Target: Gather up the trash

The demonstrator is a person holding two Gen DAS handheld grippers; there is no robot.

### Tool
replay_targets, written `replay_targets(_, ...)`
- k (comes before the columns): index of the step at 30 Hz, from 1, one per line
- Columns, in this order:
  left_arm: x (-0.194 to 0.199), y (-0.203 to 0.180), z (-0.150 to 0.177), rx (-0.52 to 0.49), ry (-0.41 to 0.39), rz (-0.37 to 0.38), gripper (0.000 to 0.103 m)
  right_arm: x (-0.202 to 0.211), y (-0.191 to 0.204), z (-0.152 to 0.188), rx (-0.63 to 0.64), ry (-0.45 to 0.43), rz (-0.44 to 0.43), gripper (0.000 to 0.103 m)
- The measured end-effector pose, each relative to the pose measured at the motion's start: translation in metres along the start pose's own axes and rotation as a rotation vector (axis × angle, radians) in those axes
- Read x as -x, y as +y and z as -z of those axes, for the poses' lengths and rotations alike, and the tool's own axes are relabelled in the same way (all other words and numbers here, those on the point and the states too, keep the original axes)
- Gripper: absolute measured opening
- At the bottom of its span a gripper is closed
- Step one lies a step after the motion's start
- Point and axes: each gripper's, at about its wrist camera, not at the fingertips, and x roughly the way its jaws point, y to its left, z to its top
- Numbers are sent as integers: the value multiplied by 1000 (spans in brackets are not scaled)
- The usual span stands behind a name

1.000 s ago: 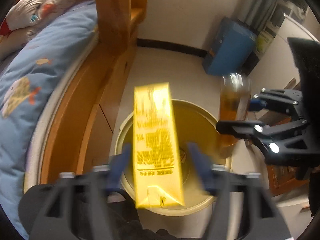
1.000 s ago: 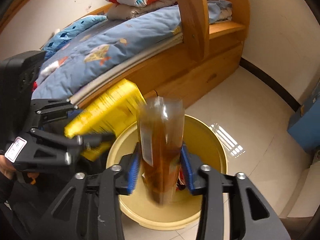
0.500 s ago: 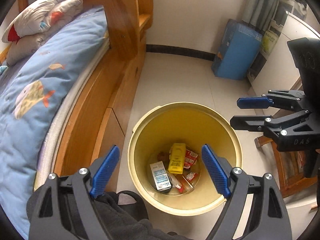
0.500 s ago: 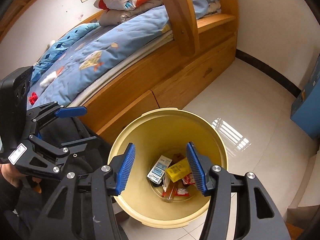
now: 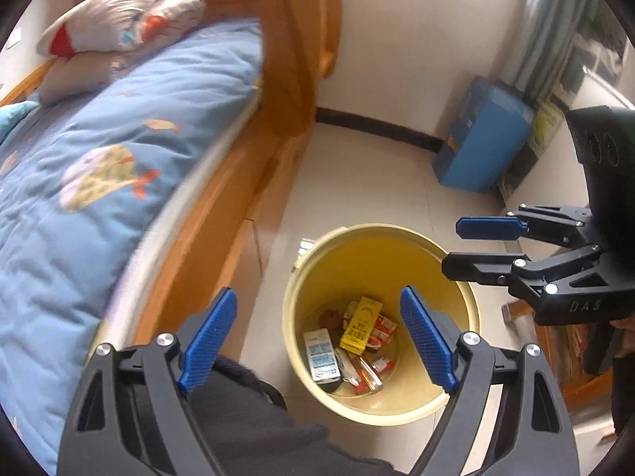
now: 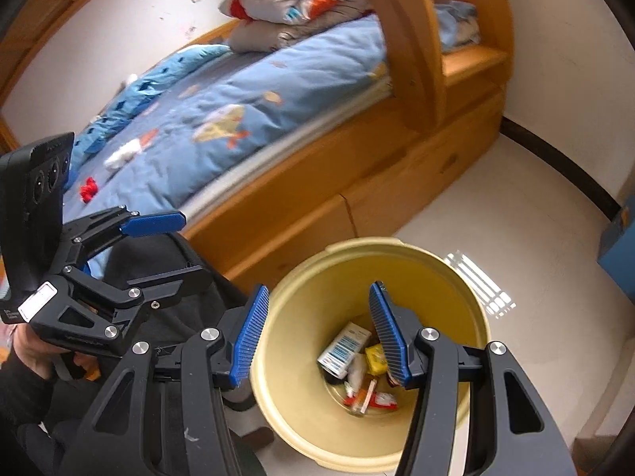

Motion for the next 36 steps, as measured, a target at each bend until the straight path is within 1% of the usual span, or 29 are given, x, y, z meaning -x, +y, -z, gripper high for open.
replay_targets(1,4,5,0,8,-10,-9,84,-1,6,-5,14,-6,-11,53)
replay_targets(4,25,29,3,49,-53,-65,84,-10,30,-21,66,-17,-48,53)
replay_targets(7,43,55,6,98,-81,-111,84,-22,62,-39,134,-24,-95,53)
replay_targets(9,59,78,11,142,-101,-162,84,-31,83,-50,175,-25,-126,53)
replay_targets(12,81,110,19,202,-126,-229,84,-50,118,-67,244,-18,-176,53)
replay_targets(13,88,121,21,222,-136,-250,84,-58,132,-74,267,-6,-208,53)
replay_targets(16,111,155,31,291,-166,-306,84,-79,167,-93,314,7,-272,53)
replay_targets(19,134,190,43,360,-188,-379,84,-99,202,-109,357,14,-325,53)
replay_targets(21,146,208,49,398,-201,-405,84,-113,227,-119,388,21,-357,53)
replay_targets(23,161,231,57,441,-214,-441,84,-125,247,-127,414,29,-382,53)
replay_targets(27,179,262,68,490,-219,-507,84,-150,289,-143,457,45,-414,53)
replay_targets(33,199,312,89,567,-219,-573,84,-181,331,-161,487,74,-442,53)
replay_targets(36,203,336,98,610,-214,-590,84,-201,351,-169,505,90,-449,53)
